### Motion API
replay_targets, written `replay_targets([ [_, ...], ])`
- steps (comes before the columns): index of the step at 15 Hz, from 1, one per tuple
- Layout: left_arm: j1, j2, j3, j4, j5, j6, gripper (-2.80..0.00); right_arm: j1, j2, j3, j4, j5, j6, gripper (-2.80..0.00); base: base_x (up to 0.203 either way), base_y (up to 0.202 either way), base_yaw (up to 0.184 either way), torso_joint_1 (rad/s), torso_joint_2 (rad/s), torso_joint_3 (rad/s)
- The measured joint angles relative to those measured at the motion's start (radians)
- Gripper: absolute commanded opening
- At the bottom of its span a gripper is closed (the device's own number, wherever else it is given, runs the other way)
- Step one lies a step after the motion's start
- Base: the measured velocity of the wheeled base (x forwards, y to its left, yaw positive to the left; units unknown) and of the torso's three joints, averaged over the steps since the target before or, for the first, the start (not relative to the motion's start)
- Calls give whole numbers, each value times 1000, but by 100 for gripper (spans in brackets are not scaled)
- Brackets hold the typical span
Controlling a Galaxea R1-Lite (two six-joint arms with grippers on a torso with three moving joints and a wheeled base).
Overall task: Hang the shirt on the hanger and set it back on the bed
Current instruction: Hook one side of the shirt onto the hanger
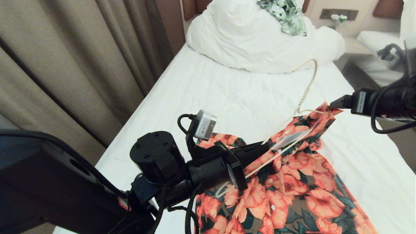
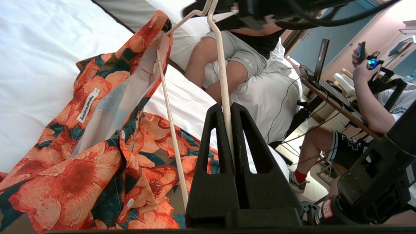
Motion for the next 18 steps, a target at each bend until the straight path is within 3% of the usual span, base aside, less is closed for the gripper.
replay_targets([
  [10,2,0,0,-1,0,0,-280,43,206,-194,-1,23,0,0,0,0,0,0,0,0],
  [11,2,0,0,-1,0,0,-280,48,221,-203,-1,22,0,-280,0,0,0,0,0,0],
  [18,2,1,-1,-2,0,0,-280,56,264,-216,-2,16,-1,-280,0,0,0,0,0,0],
])
